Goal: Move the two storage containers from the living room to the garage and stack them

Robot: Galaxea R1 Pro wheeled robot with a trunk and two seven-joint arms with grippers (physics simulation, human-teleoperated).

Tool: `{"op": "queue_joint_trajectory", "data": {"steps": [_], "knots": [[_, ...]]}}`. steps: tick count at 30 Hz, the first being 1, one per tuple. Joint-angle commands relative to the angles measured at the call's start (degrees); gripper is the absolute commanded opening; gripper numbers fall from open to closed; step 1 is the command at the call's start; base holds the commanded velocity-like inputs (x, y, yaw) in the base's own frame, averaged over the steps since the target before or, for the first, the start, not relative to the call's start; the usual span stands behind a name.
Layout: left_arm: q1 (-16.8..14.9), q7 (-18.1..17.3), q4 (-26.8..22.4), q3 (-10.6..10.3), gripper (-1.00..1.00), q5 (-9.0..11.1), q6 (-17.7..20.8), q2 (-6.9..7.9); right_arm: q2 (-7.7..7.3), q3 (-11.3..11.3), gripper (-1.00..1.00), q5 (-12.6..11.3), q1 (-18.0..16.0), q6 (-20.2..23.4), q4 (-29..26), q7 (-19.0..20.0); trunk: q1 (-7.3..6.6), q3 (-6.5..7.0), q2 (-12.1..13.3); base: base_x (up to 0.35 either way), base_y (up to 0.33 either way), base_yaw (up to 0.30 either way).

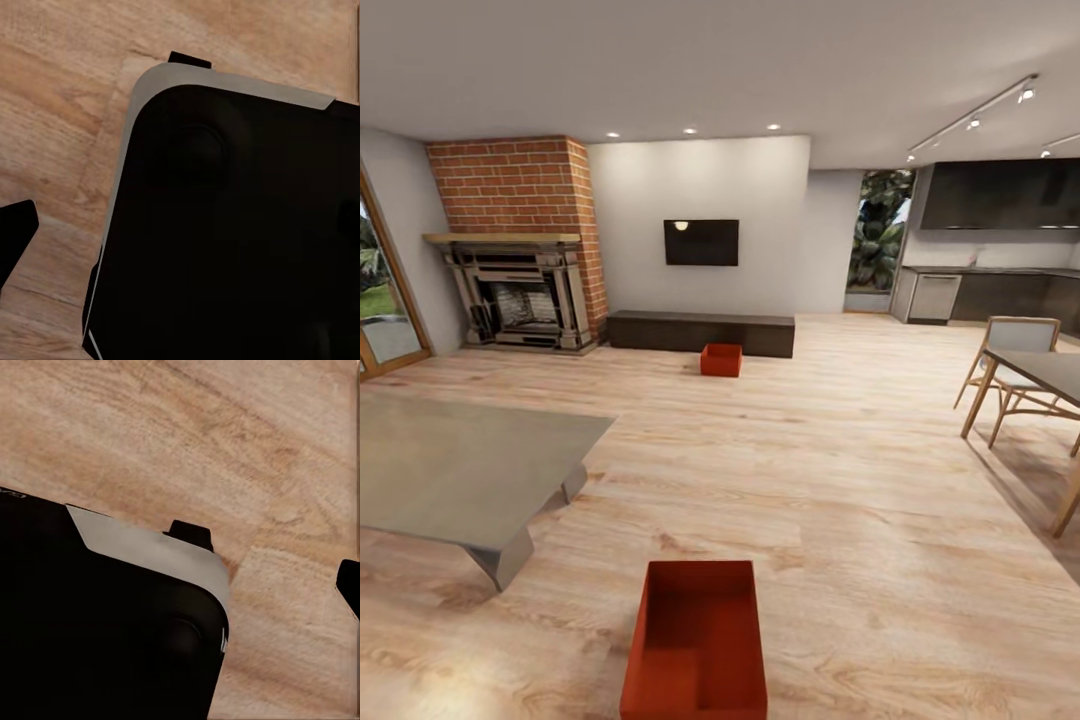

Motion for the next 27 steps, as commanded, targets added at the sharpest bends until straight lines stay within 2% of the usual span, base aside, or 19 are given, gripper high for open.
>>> {"op": "queue_joint_trajectory", "data": {"steps": [1,20,27], "knots": [[0.0,0.0,-0.1,0.0,1.0,0.2,-0.1,0.0,0.03,0.2,1.0,0.2,-0.1,-0.3,0.2,-0.3,0.03,-0.05,0.0,0.293,0.0,0.0],[0.0,0.0,-0.1,0.0,1.0,0.2,-0.1,0.0,0.0,0.2,1.0,0.3,-0.1,-0.3,0.2,-0.3,0.03,-0.05,0.0,0.284,0.0,0.0],[0.0,0.0,-0.1,0.0,1.0,0.2,-0.2,-0.01,0.31,0.1,1.0,0.3,-0.1,-0.3,0.2,-0.7,0.03,-0.05,0.0,0.074,0.0,0.001]]}}
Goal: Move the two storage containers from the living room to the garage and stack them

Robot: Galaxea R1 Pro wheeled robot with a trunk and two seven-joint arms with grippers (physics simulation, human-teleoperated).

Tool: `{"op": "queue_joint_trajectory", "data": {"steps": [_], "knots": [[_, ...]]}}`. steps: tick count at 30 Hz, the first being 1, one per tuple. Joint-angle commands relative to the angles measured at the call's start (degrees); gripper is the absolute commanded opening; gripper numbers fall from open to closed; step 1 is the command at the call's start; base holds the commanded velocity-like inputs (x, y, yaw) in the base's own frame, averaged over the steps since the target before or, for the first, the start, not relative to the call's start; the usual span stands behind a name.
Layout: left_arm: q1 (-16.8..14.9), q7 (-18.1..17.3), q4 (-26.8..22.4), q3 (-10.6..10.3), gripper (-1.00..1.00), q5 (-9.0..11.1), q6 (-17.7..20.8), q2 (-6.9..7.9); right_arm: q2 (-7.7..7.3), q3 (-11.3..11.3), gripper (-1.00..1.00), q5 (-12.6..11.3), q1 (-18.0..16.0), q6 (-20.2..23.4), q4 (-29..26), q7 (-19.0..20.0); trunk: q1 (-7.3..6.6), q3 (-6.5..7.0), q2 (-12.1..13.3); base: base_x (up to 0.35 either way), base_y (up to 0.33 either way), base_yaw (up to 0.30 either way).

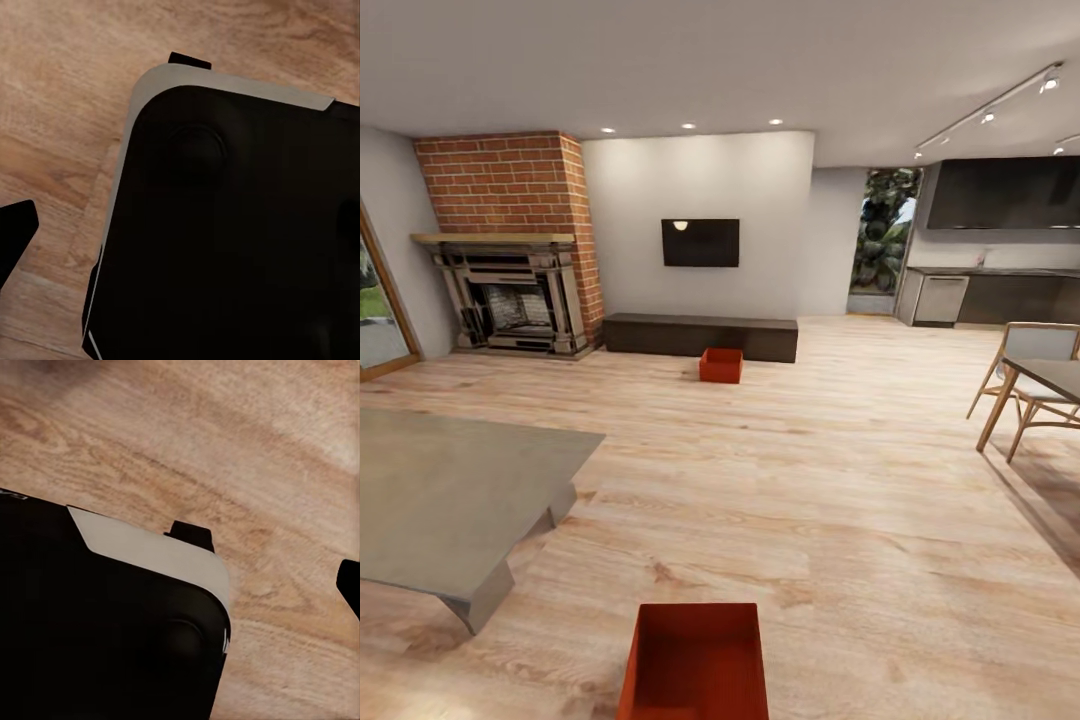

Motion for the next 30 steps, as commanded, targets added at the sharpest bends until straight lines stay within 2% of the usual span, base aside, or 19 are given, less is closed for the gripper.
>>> {"op": "queue_joint_trajectory", "data": {"steps": [1,8,18,30], "knots": [[0.0,0.0,-0.1,0.0,1.0,0.2,-0.1,0.01,0.06,0.2,1.0,0.2,-0.1,-0.3,0.2,-0.3,0.0,-0.05,0.0,0.006,0.0,0.073],[0.0,0.0,-0.1,0.0,1.0,0.2,-0.1,-0.01,-0.15,0.1,1.0,-0.1,-0.1,-0.3,0.2,-0.4,0.0,-0.05,0.0,0.001,0.0,0.155],[0.0,0.0,-0.1,0.1,1.0,0.2,-0.1,-0.05,0.16,-0.2,1.0,-0.5,-0.1,-0.2,0.2,-0.4,0.0,-0.05,0.0,0.0,0.0,0.024],[0.0,0.0,-0.5,0.3,1.0,0.2,-0.1,-0.27,-0.27,-0.1,1.0,-0.2,-0.1,-0.3,0.2,0.1,0.0,-0.05,0.0,0.0,0.031,0.008]]}}
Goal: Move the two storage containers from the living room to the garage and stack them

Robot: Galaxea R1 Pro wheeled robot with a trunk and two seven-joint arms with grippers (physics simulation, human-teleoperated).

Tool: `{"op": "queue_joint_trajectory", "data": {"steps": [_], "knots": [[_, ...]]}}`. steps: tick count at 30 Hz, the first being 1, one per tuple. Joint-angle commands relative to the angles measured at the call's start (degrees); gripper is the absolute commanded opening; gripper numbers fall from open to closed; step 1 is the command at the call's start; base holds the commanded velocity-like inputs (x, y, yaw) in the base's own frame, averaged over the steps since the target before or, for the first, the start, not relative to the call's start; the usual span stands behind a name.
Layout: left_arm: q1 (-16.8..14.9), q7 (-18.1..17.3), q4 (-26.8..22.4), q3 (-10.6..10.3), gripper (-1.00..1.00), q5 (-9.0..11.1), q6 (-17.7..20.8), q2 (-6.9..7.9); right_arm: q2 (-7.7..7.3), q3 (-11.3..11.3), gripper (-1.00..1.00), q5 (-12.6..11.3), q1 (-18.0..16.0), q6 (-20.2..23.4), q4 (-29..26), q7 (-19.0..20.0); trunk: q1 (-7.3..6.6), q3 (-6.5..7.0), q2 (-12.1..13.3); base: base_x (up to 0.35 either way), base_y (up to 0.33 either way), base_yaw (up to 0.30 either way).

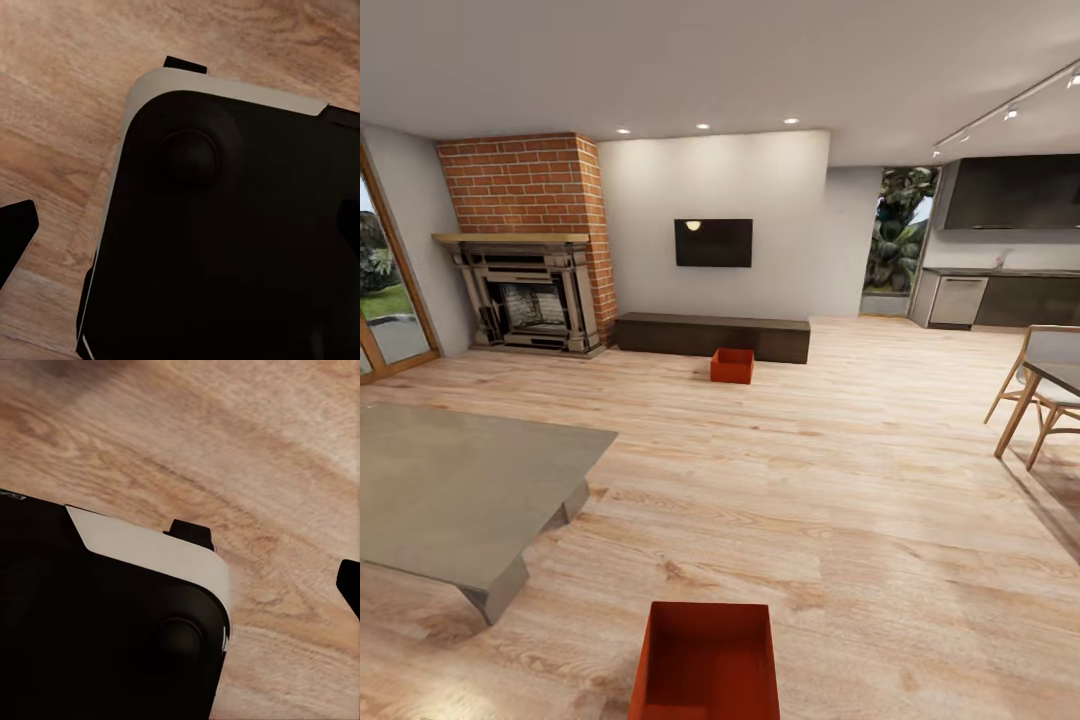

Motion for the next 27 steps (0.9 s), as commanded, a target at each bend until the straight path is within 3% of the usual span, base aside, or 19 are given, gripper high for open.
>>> {"op": "queue_joint_trajectory", "data": {"steps": [1,13,27], "knots": [[0.0,0.0,-0.1,0.1,1.0,0.2,-0.1,-0.03,0.03,0.2,1.0,0.1,-0.1,-0.3,0.2,-0.3,0.0,-0.05,0.0,0.0,0.236,0.0],[0.0,0.0,-0.1,0.1,1.0,0.2,-0.1,-0.07,0.03,0.0,1.0,-0.1,-0.1,-0.3,0.2,-0.3,0.0,-0.05,0.0,0.0,0.099,0.0],[0.0,0.0,-0.1,0.0,1.0,0.2,-0.1,-0.02,0.03,0.2,1.0,0.1,-0.1,-0.3,0.2,-0.3,0.0,-0.05,0.0,0.0,0.009,0.0]]}}
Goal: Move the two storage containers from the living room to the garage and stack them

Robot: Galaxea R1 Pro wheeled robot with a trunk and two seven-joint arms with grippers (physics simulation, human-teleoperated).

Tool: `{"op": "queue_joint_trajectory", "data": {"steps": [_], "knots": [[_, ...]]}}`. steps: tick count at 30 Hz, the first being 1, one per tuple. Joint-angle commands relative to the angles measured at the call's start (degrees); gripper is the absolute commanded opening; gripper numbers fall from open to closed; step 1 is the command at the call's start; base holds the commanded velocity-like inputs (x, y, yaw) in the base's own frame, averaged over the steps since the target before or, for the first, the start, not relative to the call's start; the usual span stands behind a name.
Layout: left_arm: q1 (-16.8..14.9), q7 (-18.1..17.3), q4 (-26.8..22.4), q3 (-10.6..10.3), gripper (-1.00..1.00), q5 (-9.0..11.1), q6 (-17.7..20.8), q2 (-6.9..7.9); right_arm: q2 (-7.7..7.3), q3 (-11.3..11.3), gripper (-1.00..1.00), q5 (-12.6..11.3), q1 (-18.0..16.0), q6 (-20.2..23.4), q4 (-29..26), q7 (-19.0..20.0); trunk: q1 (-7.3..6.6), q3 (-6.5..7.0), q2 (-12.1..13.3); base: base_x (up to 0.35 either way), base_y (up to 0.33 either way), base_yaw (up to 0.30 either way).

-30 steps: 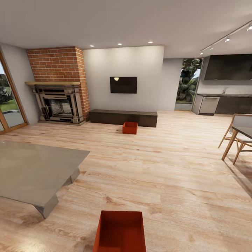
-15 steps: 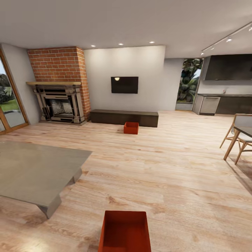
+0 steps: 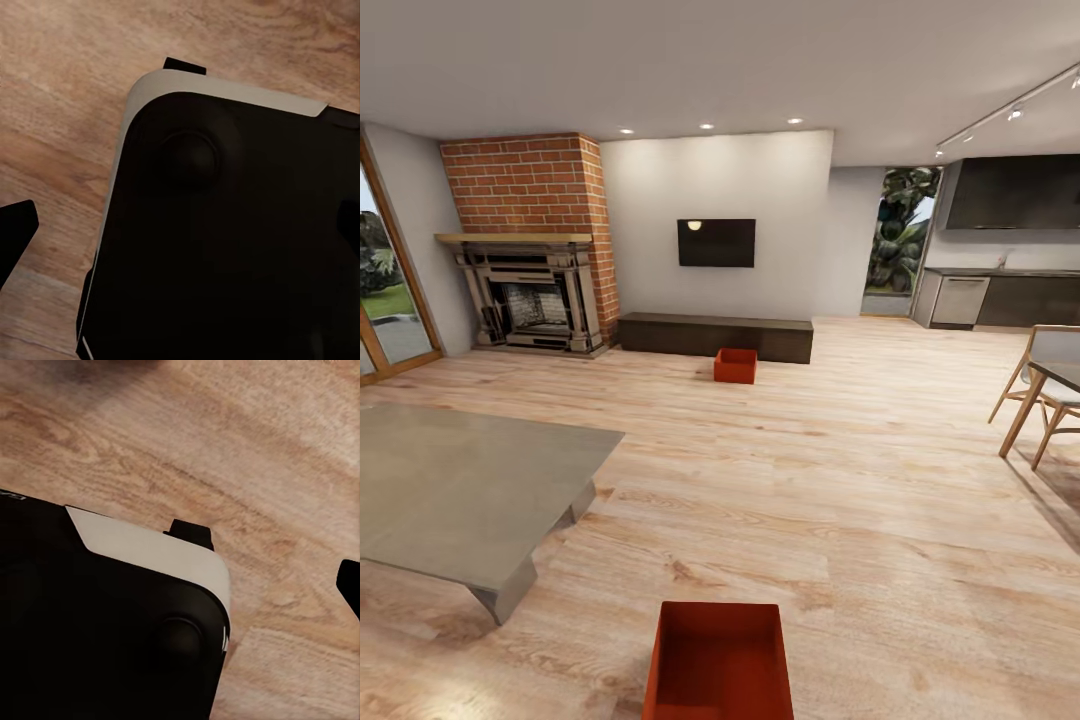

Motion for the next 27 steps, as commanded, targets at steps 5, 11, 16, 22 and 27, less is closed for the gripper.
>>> {"op": "queue_joint_trajectory", "data": {"steps": [5,11,16,22,27], "knots": [[0.0,0.0,-0.1,0.0,1.0,0.2,-0.1,0.02,0.03,0.3,1.0,0.3,-0.1,-0.3,0.2,-0.3,0.0,-0.05,0.0,0.0,0.0,0.0],[0.0,0.0,-0.1,0.0,1.0,0.3,-0.1,0.04,0.2,-0.1,1.0,0.0,-0.1,-0.3,0.2,-0.8,0.0,-0.05,0.0,0.0,0.0,0.0],[0.0,0.0,-0.1,0.0,1.0,0.2,0.0,0.04,0.15,0.0,1.0,-0.2,-0.1,-0.2,0.2,-0.5,0.0,-0.22,0.0,0.0,0.0,0.0],[0.0,0.0,-0.1,-0.1,1.0,0.2,-0.1,-0.03,0.12,-0.1,1.0,-0.3,-0.1,-0.2,0.2,-0.3,0.0,-0.74,0.0,0.0,0.0,0.0],[0.0,0.0,-0.1,-0.1,1.0,0.2,-0.1,-0.05,0.12,-0.2,1.0,-0.3,-0.1,-0.2,0.2,-0.3,0.0,-1.2,0.0,0.0,0.0,0.0]]}}
